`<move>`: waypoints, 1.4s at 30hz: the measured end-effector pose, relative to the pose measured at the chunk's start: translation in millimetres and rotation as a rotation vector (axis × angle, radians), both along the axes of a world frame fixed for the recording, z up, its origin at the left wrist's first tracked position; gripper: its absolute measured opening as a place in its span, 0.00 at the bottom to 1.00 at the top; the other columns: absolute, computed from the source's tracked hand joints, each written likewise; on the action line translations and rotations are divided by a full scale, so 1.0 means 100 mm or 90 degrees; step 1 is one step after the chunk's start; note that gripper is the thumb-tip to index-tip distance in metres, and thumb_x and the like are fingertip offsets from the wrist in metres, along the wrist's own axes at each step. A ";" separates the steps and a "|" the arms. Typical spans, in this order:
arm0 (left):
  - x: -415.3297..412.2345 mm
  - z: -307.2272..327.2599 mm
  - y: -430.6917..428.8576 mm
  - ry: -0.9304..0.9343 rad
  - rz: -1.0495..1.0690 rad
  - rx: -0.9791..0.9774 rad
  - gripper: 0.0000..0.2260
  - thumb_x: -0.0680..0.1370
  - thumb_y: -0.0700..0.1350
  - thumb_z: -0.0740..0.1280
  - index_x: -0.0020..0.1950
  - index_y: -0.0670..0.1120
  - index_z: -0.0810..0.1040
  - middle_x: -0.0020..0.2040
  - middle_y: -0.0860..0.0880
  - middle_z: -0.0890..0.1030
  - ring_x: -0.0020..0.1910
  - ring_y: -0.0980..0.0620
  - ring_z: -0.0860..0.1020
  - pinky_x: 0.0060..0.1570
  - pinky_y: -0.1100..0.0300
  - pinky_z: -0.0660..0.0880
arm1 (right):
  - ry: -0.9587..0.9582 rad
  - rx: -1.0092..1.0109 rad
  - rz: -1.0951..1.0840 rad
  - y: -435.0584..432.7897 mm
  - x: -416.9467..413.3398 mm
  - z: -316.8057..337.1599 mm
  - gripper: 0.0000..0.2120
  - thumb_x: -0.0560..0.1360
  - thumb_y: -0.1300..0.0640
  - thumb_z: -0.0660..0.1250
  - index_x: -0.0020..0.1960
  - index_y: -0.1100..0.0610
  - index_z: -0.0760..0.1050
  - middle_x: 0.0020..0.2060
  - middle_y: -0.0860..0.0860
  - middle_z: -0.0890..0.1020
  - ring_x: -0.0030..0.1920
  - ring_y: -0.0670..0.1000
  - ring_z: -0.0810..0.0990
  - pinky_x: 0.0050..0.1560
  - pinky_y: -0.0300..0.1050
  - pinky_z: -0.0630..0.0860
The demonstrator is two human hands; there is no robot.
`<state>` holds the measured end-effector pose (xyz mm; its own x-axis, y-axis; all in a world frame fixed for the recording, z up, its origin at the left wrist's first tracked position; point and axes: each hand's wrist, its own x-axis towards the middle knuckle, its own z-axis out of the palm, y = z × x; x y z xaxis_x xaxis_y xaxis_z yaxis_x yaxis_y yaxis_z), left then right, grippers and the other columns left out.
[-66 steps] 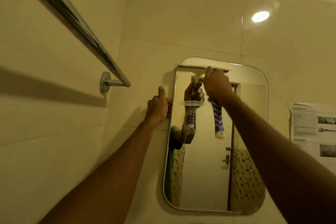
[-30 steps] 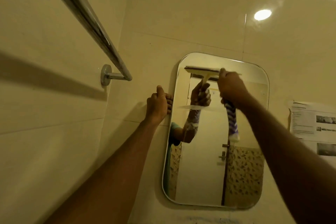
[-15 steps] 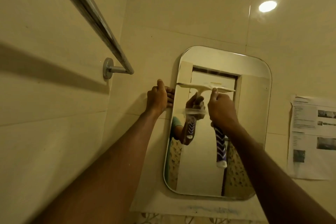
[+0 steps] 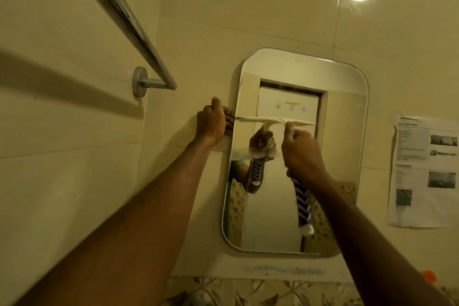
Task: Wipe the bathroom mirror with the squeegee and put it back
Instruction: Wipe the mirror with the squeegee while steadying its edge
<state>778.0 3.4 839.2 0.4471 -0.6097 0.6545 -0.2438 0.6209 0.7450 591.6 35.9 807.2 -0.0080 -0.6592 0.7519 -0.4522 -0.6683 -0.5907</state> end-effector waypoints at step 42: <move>-0.08 -0.03 0.05 0.000 0.034 -0.007 0.22 0.81 0.48 0.50 0.43 0.39 0.80 0.39 0.39 0.83 0.41 0.39 0.82 0.44 0.44 0.82 | 0.035 0.035 -0.016 0.04 0.07 -0.47 0.21 0.83 0.46 0.48 0.36 0.51 0.70 0.28 0.49 0.76 0.24 0.45 0.75 0.25 0.43 0.77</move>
